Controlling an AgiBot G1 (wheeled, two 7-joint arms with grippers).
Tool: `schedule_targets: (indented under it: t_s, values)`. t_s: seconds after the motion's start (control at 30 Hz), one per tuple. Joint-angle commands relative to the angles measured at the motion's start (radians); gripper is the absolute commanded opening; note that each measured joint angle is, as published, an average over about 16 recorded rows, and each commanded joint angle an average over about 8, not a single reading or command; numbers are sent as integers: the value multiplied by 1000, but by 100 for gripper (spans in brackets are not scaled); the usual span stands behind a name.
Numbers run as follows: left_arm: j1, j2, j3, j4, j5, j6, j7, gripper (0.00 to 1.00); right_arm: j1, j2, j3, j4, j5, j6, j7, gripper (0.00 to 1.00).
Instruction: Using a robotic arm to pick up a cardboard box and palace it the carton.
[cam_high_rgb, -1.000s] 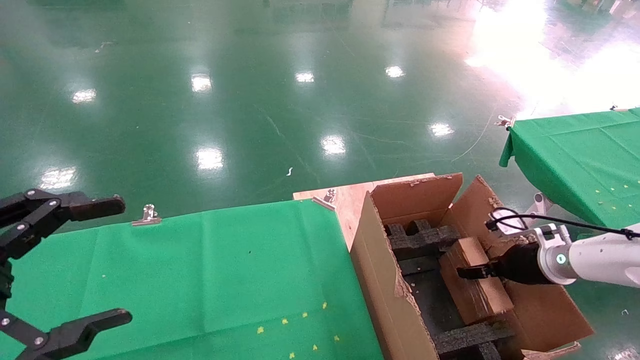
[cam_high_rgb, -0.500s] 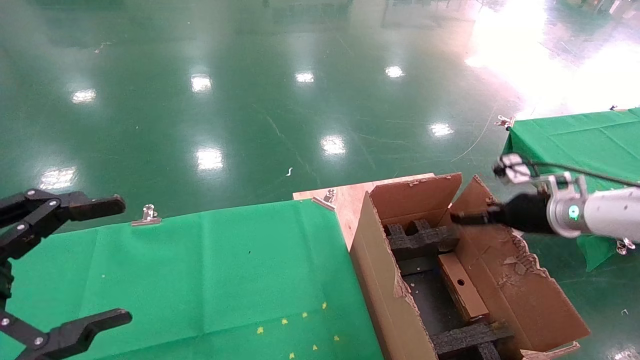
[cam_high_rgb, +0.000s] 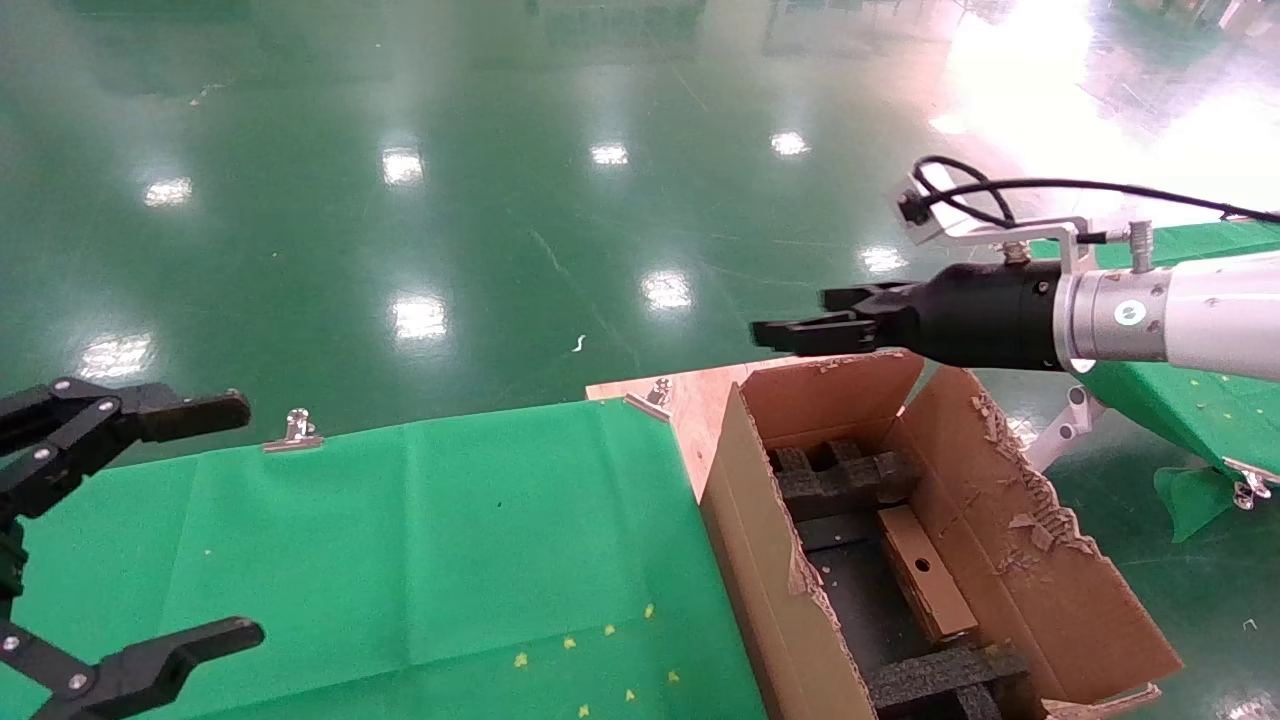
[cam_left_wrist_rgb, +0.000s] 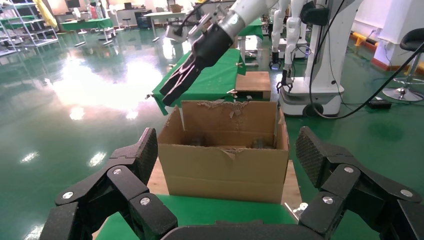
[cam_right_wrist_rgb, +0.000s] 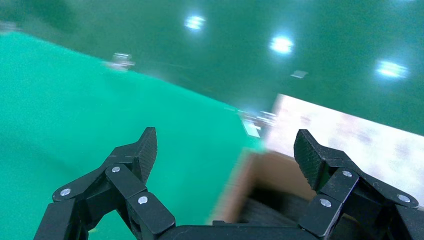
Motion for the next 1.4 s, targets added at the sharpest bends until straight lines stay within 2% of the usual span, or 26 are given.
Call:
schedule_targets:
  t_s: [0.03, 0.17, 0.5, 1.4]
  values:
    - [0, 0, 0, 0, 0, 0, 0, 100, 8, 7, 20, 28, 39, -41, -19, 100]
    - [0, 0, 0, 0, 0, 0, 0, 100, 14, 11, 31, 40, 56, -64, -31, 100]
    - [0, 0, 0, 0, 0, 0, 0, 100, -15, 2, 57, 34, 50, -66, -38, 100]
    - [-1, -1, 2, 1, -1, -1, 1, 100, -336, -73, 556, 147, 96, -336, -284, 100]
